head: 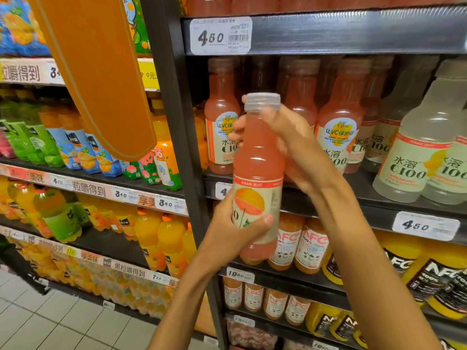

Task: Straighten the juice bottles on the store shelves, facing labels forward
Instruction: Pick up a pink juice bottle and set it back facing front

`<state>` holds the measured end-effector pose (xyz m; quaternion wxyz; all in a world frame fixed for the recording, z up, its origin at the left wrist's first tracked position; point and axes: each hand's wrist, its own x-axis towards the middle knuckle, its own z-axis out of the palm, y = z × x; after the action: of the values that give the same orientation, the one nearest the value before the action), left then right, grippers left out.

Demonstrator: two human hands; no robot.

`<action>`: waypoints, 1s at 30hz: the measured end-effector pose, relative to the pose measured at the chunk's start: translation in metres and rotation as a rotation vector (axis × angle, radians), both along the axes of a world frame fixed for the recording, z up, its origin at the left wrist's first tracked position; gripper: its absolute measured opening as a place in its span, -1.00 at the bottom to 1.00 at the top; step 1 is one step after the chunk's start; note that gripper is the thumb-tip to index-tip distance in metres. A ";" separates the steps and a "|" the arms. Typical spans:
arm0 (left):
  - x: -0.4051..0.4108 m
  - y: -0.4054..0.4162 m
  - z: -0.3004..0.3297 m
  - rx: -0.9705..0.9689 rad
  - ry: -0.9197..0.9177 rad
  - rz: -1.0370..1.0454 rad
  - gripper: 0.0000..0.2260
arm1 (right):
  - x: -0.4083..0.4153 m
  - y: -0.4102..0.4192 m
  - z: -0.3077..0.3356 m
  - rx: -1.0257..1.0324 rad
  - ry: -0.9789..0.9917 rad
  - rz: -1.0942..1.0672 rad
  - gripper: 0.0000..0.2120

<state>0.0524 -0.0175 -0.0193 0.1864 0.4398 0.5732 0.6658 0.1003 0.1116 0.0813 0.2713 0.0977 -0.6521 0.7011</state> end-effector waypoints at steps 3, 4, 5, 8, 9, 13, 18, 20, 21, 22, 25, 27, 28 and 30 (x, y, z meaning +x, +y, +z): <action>0.012 -0.005 -0.010 -0.079 -0.153 -0.173 -0.35 | -0.003 -0.002 -0.001 -0.179 -0.074 0.117 -0.73; 0.014 -0.005 -0.012 -0.085 -0.196 -0.186 -0.29 | -0.004 -0.002 -0.002 -0.204 -0.079 0.104 -0.77; 0.015 -0.006 -0.013 -0.076 -0.229 -0.184 -0.27 | -0.003 -0.002 -0.004 -0.215 -0.068 0.071 -0.81; 0.013 -0.007 -0.010 -0.044 -0.215 -0.107 -0.46 | 0.001 0.001 -0.009 -0.129 0.011 -0.144 -0.86; 0.013 -0.006 -0.007 -0.053 -0.191 -0.084 -0.48 | 0.003 0.001 -0.008 -0.100 0.019 -0.197 -0.84; 0.021 -0.005 -0.007 -0.017 -0.355 -0.155 -0.34 | 0.008 0.007 -0.001 -0.115 -0.115 -0.106 -0.72; 0.027 -0.005 0.000 0.031 -0.594 -0.470 -0.27 | 0.007 0.006 -0.003 -0.379 -0.126 0.284 -0.57; 0.027 -0.001 -0.001 -0.025 -0.478 -0.339 -0.38 | 0.008 0.008 -0.002 -0.348 -0.099 0.237 -0.71; 0.026 -0.002 -0.001 -0.035 -0.403 -0.242 -0.49 | 0.010 0.009 -0.001 -0.301 -0.096 0.152 -0.76; 0.026 -0.003 0.001 -0.038 -0.334 -0.168 -0.56 | 0.011 0.010 0.000 -0.259 -0.093 0.056 -0.78; 0.031 -0.003 0.003 -0.048 -0.257 -0.078 -0.54 | 0.012 0.010 -0.001 -0.212 -0.121 -0.156 -0.77; 0.035 -0.002 0.004 -0.040 -0.370 -0.092 -0.49 | 0.013 0.011 0.000 -0.212 -0.145 -0.178 -0.75; 0.036 -0.003 0.007 -0.014 -0.477 -0.156 -0.46 | 0.014 0.011 0.002 -0.228 -0.137 -0.143 -0.75; 0.036 -0.007 0.012 0.049 -0.666 -0.351 -0.33 | 0.017 0.011 0.003 -0.270 -0.107 -0.019 -0.71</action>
<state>0.0886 -0.0243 -0.0071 0.4632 0.2952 0.3811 0.7437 0.1177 0.1227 0.0848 0.2536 0.0166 -0.5661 0.7842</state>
